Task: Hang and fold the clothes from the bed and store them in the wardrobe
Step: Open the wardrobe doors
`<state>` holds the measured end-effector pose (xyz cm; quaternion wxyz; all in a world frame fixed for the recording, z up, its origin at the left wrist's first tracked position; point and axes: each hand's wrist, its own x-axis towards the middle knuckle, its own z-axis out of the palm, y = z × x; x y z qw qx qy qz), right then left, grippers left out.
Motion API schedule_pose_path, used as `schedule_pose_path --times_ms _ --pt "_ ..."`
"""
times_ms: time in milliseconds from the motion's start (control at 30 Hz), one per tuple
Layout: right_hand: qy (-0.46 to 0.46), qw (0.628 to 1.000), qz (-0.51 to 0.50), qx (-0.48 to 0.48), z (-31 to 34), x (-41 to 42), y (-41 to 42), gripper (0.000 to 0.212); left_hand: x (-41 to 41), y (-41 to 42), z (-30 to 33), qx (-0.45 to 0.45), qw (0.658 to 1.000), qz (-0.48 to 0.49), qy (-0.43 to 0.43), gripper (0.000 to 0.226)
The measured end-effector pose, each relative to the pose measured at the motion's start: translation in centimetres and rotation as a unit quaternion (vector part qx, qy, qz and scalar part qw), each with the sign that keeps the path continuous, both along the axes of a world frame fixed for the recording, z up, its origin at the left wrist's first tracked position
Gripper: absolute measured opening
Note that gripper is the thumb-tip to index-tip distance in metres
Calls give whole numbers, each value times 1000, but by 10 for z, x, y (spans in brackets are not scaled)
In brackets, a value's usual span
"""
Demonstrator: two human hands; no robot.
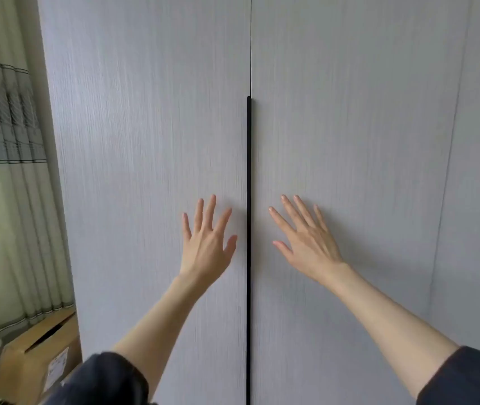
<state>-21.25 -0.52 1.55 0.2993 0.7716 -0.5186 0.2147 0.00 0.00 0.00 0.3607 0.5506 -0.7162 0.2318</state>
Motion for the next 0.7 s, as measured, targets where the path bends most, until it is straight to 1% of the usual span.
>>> schedule_pose_path --times_ms 67,167,233,400,533,633,700 --pt "-9 1000 2 -11 -15 4 4 67 -8 1 -17 17 998 -11 60 48" --pt "-18 998 1 -66 -49 4 5 73 -19 0 -42 12 996 -29 82 41" --pt "6 997 -23 -75 -63 -1 1 77 -26 -5 -48 7 995 -35 92 40" --pt "17 998 -60 -27 -79 -11 -11 85 -46 -17 -53 13 990 3 140 37" --pt "12 998 -47 -33 -85 -15 -19 89 -61 -26 -53 13 985 42 167 27" --pt "8 999 -36 -31 -86 -18 -22 89 -67 -27 -53 0 979 33 199 18" --pt "8 999 -33 -14 -85 -17 -22 87 -68 -24 -53 -11 975 14 221 15"
